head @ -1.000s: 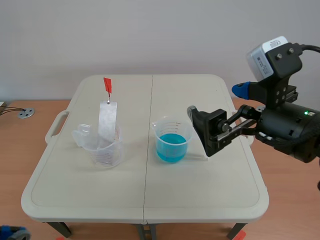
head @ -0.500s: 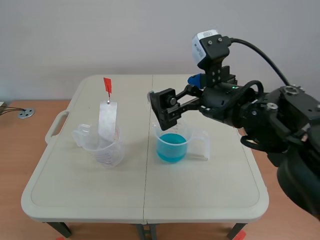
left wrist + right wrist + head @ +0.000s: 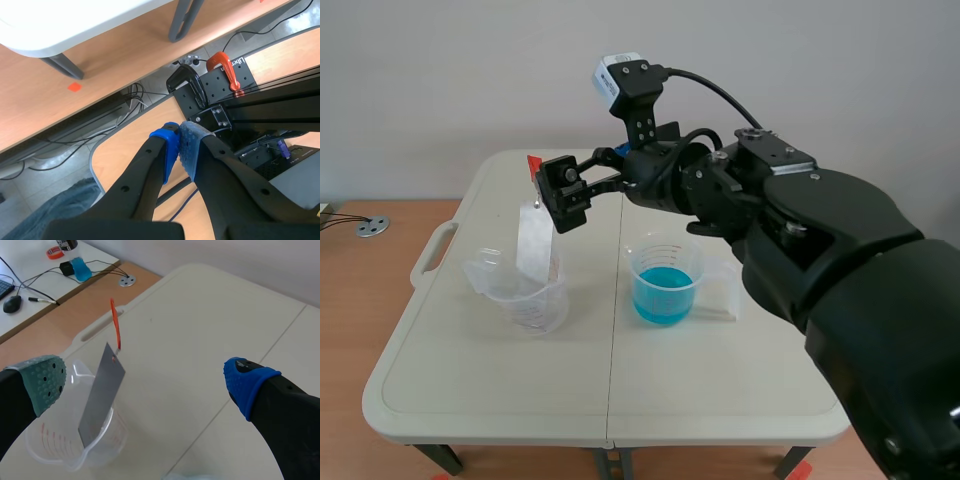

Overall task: Hold the metal plate by the orange handle, dip it into the blue solution, take it out and point at it, then put the plate back in the beaker on the left.
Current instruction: 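Lift the metal plate out of the left beaker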

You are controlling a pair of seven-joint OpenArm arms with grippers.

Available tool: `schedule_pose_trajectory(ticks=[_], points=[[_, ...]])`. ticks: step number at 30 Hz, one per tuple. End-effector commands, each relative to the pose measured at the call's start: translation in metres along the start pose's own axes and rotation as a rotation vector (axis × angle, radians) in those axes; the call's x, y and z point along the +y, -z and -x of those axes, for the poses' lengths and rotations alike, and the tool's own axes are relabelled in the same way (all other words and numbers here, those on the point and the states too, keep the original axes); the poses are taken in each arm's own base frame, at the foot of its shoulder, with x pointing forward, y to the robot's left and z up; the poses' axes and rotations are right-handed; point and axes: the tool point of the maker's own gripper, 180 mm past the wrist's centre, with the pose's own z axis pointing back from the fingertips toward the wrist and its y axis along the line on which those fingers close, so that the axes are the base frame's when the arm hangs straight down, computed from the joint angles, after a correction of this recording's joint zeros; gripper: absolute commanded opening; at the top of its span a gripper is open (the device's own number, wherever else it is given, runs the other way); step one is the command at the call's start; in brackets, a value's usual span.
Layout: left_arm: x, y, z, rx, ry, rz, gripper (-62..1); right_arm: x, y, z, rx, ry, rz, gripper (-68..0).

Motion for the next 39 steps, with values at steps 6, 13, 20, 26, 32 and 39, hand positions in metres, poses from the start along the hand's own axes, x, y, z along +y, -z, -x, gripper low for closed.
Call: schedule_pose_trajectory(ticks=[6, 13, 20, 26, 32, 39], points=[[-0.003, 0.0, -0.005, -0.021, -0.004, 0.01, -58.7, 0.02, 0.032, -0.022, -0.007, -0.027, -0.055, -1.2], [-0.003, 0.0, -0.005, -0.021, -0.004, 0.01, -58.8, 0.016, 0.046, -0.019, 0.001, -0.022, -0.052, -1.2], [-0.003, 0.0, -0.005, -0.021, -0.004, 0.01, -58.7, 0.017, 0.047, -0.019, -0.012, -0.046, -0.058, -7.5], [-0.003, 0.0, -0.005, -0.021, -0.004, 0.011, -58.8, 0.022, 0.048, -0.018, -0.008, -0.064, -0.068, -11.1], [-0.003, 0.0, -0.005, -0.02, -0.004, 0.011, -58.8, 0.023, 0.048, -0.025, -0.047, -0.064, -0.074, -16.2], [-0.003, 0.0, -0.005, -0.021, -0.004, 0.011, -58.8, 0.046, 0.05, -0.026, -0.042, -0.115, -0.162, -19.1]])
